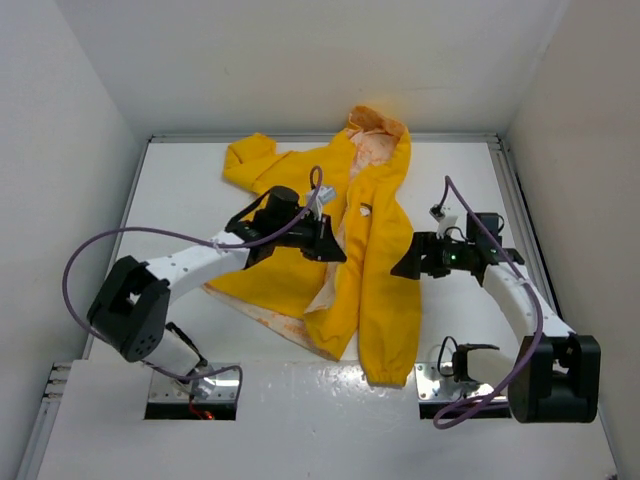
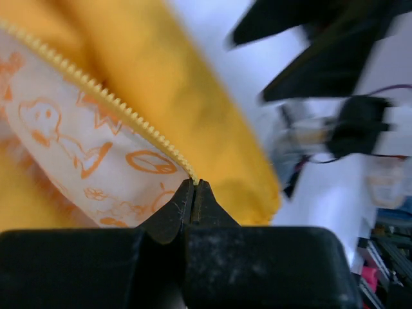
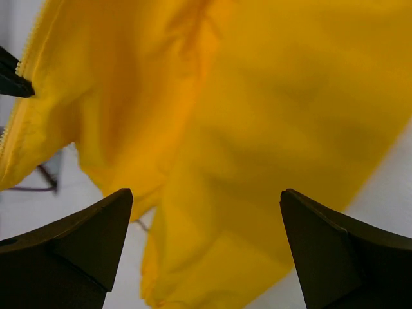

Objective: Zip up the jacket

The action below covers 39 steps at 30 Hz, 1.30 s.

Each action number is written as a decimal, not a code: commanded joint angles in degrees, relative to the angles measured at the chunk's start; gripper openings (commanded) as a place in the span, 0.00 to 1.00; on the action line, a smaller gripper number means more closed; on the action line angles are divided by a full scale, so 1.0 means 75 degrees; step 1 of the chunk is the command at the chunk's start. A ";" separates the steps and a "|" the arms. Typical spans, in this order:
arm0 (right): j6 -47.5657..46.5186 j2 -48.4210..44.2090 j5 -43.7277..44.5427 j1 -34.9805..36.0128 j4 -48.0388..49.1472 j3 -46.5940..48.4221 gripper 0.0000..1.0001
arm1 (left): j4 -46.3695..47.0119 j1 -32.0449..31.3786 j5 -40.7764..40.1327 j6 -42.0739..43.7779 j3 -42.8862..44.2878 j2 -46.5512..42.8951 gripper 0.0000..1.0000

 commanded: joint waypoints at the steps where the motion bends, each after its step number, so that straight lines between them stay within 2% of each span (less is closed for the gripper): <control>1: 0.1122 -0.0061 -0.2198 0.0253 0.1074 0.0205 0.97 | 0.3257 0.0039 0.1872 -0.1177 -0.0108 -0.0473 0.00; 2: 0.1369 -0.0212 -0.2493 0.0301 0.1343 0.0042 0.97 | 0.3702 0.0039 0.2035 -0.1864 -0.0108 -0.0299 0.00; 3: 0.1963 -0.0248 -0.2589 0.0591 0.2274 -0.0122 0.99 | 0.4600 0.0039 0.2234 -0.2288 -0.0108 0.0016 0.00; 5: 0.2296 -0.0365 -0.2812 0.0781 0.2750 -0.0299 1.00 | 0.5786 0.0039 0.2307 -0.3655 -0.0108 0.0369 0.00; 6: 0.2402 -0.0377 -0.2835 0.0863 0.2996 -0.0311 1.00 | 0.6709 0.0039 0.2376 -0.3954 -0.0108 0.0533 0.00; 11: 0.3234 -0.0307 -0.3234 0.1168 0.3723 -0.0369 1.00 | 0.7327 -0.0253 0.2072 -0.4178 0.0361 0.1471 0.00; 16: 0.3119 -0.0354 -0.3246 0.1285 0.3561 -0.0557 0.99 | 0.7948 -0.0323 0.1873 -0.4543 0.0454 0.1836 0.00; 18: 0.3013 -0.0354 -0.3199 0.1356 0.3503 -0.0651 0.90 | 0.7949 -0.0324 0.1803 -0.4613 0.0536 0.1918 0.00; 19: 0.2931 -0.0365 -0.3164 0.1414 0.3502 -0.0720 0.83 | 0.7949 -0.0393 0.1803 -0.4613 0.0536 0.1918 0.00; 20: 0.2884 -0.0354 -0.3083 0.1426 0.3491 -0.0756 0.68 | 0.7949 -0.0394 0.1722 -0.4613 0.0536 0.1918 0.00; 23: 0.2720 -0.0354 -0.3081 0.1461 0.3374 -0.0815 0.42 | 0.7739 -0.0394 0.1721 -0.4474 0.0536 0.1918 0.06; 24: 0.2534 -0.0354 -0.3059 0.1461 0.3350 -0.0803 0.25 | 0.7587 -0.0394 0.1651 -0.4240 0.0536 0.1825 0.16; 26: 0.2322 -0.0447 -0.3012 0.1450 0.2883 -0.0803 0.13 | 0.6804 -0.0324 0.1581 -0.3888 0.0536 0.1591 0.28; 27: 0.2286 -0.0587 -0.2930 0.1427 0.2858 -0.0861 0.04 | 0.6302 -0.0231 0.1580 -0.3237 0.0606 0.1474 0.40; 28: 0.2263 -0.0669 -0.2883 0.1438 0.2800 -0.0885 0.01 | 0.4986 -0.0230 0.1441 -0.2766 0.0607 0.1345 0.44; 29: 0.1984 -0.0728 -0.2732 0.1450 0.2440 -0.0897 0.00 | 0.4207 -0.0102 0.1335 -0.2205 0.0816 0.1007 0.49; 30: 0.1888 -0.0903 -0.2626 0.1450 0.2285 -0.0897 0.00 | 0.3340 0.0038 0.1137 -0.0911 0.0899 0.0818 0.53; 31: 0.1783 -0.0963 -0.2578 0.1438 0.1982 -0.0897 0.00 | 0.2021 0.0109 0.0740 -0.0272 0.0900 0.0607 0.54; 33: 0.1291 -0.1126 -0.2322 0.1403 0.1500 -0.0932 0.00 | 0.0900 0.0250 0.0119 0.0982 0.0819 -0.0081 0.61; 34: 0.1185 -0.1197 -0.2181 0.1403 0.1092 -0.0932 0.00 | -0.0069 0.0250 -0.0674 0.2323 0.0818 -0.0306 0.61; 35: 0.0801 -0.1256 -0.2063 0.1356 0.0845 -0.0921 0.00 | -0.0508 0.0250 -0.1134 0.3009 0.0748 -0.0529 0.61; 36: 0.0635 -0.1245 -0.1761 0.1356 -0.0039 -0.0886 0.00 | -0.0837 0.0250 -0.1521 0.3642 0.0573 -0.0752 0.61; 37: 0.0320 -0.1291 -0.1421 0.1356 -0.0396 -0.0827 0.00 | -0.1037 0.0250 -0.1839 0.4693 0.0421 -0.1241 0.62; 38: 0.0004 -0.1338 -0.1244 0.1356 -0.1305 -0.0792 0.00 | -0.1457 0.0250 -0.2248 0.5202 0.0268 -0.1501 0.62; 39: -0.0278 -0.1361 -0.0813 0.1344 -0.1581 -0.0792 0.00 | -0.1693 0.0250 -0.2333 0.5729 -0.0035 -0.1736 0.62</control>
